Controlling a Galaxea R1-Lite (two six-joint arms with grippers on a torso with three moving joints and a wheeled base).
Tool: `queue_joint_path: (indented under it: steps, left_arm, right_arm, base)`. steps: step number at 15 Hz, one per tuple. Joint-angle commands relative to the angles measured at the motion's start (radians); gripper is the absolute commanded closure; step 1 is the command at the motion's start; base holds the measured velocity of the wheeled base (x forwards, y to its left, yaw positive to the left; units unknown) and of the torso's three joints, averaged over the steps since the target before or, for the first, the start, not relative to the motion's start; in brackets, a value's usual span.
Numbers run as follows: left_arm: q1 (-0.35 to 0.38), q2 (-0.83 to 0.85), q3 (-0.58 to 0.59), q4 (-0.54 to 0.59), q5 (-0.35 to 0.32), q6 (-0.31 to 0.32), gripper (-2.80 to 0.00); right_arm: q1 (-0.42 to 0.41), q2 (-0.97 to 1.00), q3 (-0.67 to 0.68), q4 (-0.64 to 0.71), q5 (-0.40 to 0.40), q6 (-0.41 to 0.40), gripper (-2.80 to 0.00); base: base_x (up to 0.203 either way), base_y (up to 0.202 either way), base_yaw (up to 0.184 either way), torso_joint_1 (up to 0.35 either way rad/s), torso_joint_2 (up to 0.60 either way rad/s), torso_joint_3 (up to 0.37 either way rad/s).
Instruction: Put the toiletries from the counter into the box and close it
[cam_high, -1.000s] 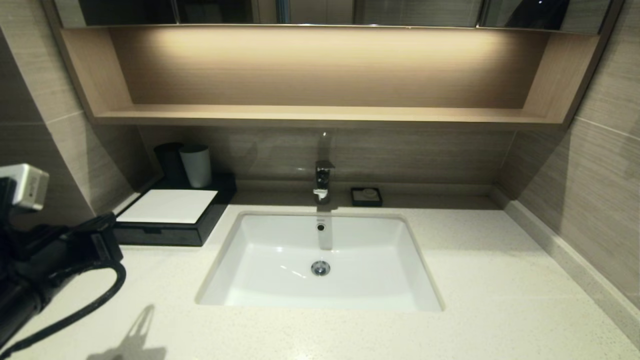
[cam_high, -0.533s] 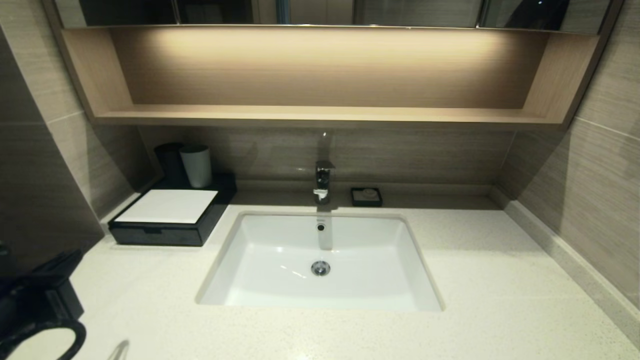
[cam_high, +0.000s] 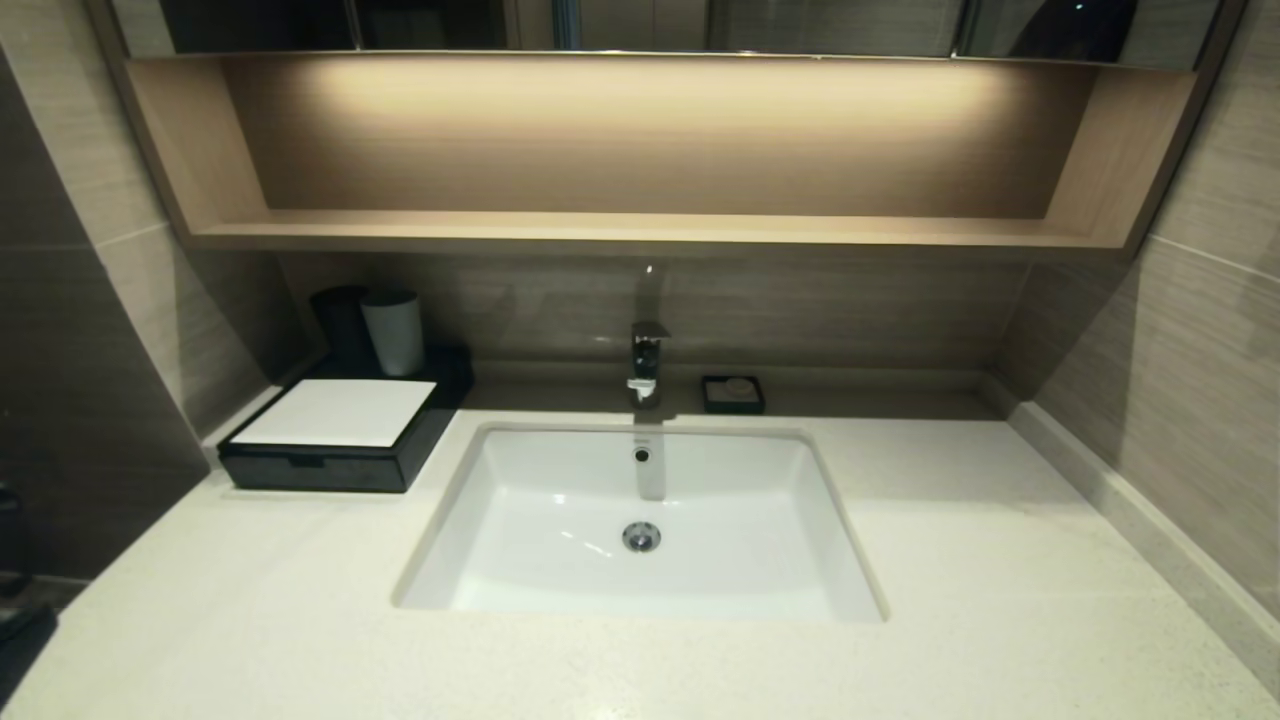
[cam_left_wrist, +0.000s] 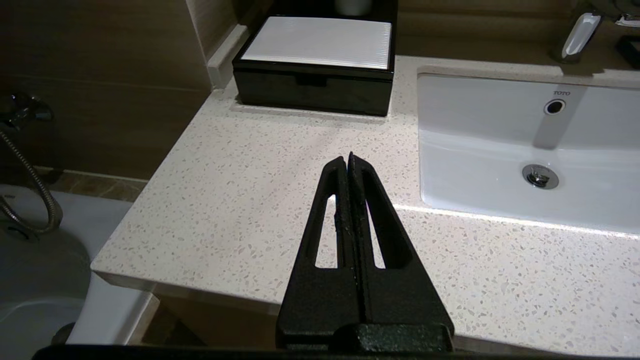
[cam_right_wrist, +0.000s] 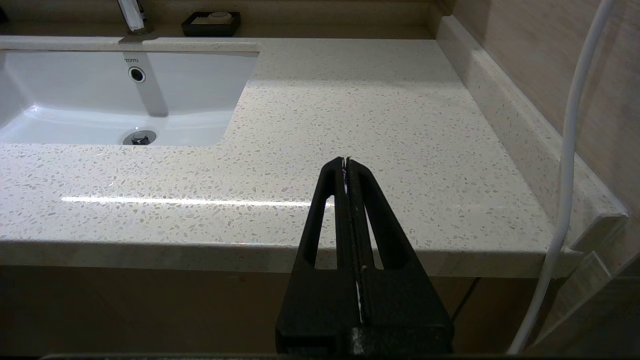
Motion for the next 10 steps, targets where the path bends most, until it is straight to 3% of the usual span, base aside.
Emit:
queue_joint_path:
  steps: [1, 4, 10]
  left_arm:
    - [0.046, -0.104, 0.048, 0.001, -0.033, 0.025, 0.00]
    - [0.080, -0.200, 0.110, 0.012, -0.079, 0.066, 0.00]
    - [0.113, -0.361, 0.111, 0.177, -0.151, 0.070, 0.00]
  right_arm:
    - [0.000, 0.001, 0.002, 0.000, 0.000, 0.000, 0.00]
    - [0.000, -0.001, 0.002, 0.000, 0.000, 0.000, 0.00]
    - [0.000, 0.001, 0.002, 0.000, 0.000, 0.000, 0.00]
  base:
    - [0.000, 0.000, 0.000, 0.000, 0.00, 0.000]
    - [0.000, 0.000, 0.000, 0.000, 0.00, 0.000]
    - [0.000, 0.000, 0.000, 0.000, 0.00, 0.000]
